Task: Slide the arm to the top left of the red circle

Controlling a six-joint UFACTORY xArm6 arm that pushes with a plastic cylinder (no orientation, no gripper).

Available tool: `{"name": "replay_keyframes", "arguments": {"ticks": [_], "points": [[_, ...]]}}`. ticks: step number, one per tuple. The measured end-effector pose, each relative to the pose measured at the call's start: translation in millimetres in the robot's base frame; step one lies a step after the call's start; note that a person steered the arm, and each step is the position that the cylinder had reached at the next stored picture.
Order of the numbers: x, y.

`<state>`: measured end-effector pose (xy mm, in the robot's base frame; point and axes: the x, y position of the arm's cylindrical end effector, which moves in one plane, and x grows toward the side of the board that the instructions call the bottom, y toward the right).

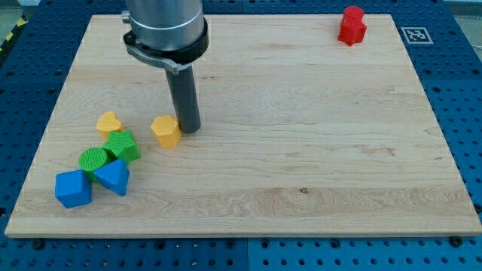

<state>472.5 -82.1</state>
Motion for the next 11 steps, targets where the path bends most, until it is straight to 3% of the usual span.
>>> {"name": "replay_keyframes", "arguments": {"ticks": [3,5,9,10,11], "points": [[33,-38],[18,70],[-237,180],[-280,193],[-281,197]]}}
